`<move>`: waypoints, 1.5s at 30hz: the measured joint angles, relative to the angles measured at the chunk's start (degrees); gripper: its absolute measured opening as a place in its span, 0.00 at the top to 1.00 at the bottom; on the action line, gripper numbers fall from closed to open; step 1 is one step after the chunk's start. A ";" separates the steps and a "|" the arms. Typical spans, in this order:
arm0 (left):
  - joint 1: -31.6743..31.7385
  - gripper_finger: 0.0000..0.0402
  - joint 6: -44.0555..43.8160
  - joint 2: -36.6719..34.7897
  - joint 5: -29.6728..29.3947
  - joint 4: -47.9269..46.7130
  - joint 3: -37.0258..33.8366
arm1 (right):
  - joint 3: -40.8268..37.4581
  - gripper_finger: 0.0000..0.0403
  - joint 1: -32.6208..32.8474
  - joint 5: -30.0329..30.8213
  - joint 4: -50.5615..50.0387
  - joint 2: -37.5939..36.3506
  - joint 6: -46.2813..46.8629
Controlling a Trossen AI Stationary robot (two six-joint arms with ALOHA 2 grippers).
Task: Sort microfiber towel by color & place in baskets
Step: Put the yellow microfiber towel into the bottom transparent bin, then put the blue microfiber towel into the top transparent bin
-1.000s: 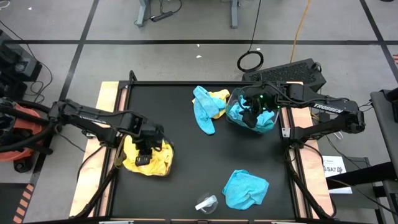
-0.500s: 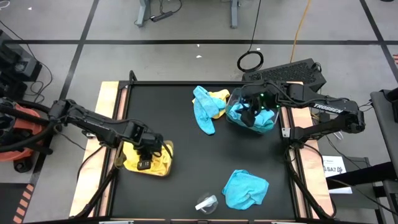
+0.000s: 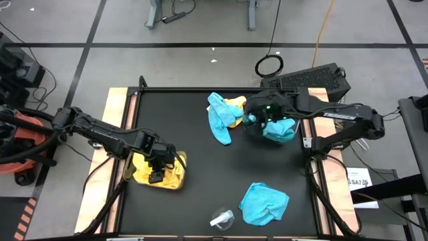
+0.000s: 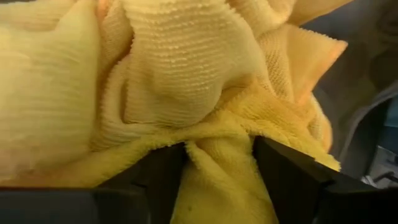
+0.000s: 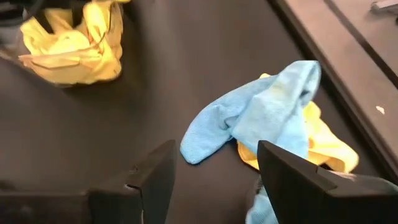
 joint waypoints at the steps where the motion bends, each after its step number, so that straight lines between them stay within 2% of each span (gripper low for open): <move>1: 0.00 0.45 0.04 0.02 0.56 -0.19 0.37 | 0.00 0.46 0.24 -0.02 0.69 1.07 -0.22; 9: 0.02 0.42 -1.31 -2.79 5.86 -0.53 3.21 | -0.02 0.40 0.84 0.19 8.36 9.24 -1.65; 13: 0.00 0.42 -2.25 -5.52 6.57 -0.67 4.70 | -0.02 0.33 0.29 0.62 11.75 13.44 -1.89; 20: 0.00 0.42 -5.25 -10.71 6.79 -0.84 5.52 | -0.02 0.23 -2.39 2.38 12.12 20.62 -2.14; 34: -3.32 0.42 -9.03 -14.58 6.79 1.37 5.56 | 0.02 0.26 -6.20 3.43 21.53 30.25 -4.97; 45: -4.55 0.42 -9.18 -14.69 7.13 5.86 5.60 | 0.02 0.26 -10.10 3.16 21.66 35.30 -1.12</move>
